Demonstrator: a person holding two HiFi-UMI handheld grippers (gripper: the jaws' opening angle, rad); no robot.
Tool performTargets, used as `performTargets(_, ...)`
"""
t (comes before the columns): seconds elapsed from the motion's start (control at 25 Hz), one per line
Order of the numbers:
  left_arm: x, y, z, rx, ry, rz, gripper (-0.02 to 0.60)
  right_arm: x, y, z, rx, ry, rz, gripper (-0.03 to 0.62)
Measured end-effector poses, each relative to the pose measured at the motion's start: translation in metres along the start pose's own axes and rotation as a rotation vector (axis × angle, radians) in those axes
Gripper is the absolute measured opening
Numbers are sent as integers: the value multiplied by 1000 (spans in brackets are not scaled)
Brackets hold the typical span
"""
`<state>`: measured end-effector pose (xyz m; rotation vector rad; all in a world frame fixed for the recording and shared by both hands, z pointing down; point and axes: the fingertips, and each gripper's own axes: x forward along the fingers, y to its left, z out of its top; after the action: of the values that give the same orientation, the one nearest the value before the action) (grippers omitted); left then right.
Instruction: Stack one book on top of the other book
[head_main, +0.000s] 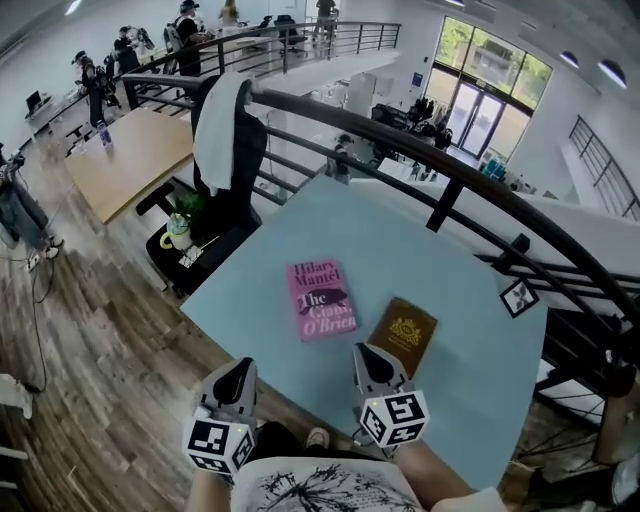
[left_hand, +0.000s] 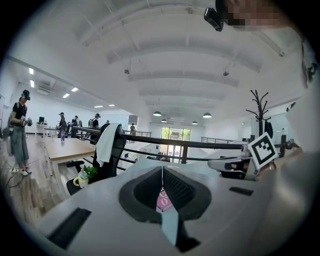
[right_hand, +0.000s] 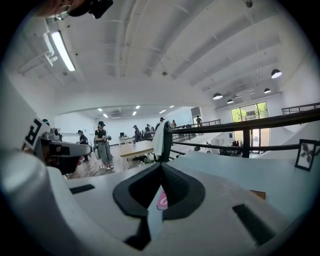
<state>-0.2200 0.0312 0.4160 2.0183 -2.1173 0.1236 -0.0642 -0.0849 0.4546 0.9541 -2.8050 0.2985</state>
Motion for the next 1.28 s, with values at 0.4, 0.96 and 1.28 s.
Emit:
performTargets(0.4, 131, 39, -9, 52, 81, -197, 11, 79, -52, -9, 72, 102, -125, -6)
performTargets(0.96, 242, 88, -18, 20, 110, -366, 11, 195, -93, -79, 117, 381, -140, -5)
performTargets(1.28, 266, 89, -33, -7, 137, -404, 11, 234, -125, -147, 232, 567, -96, 176)
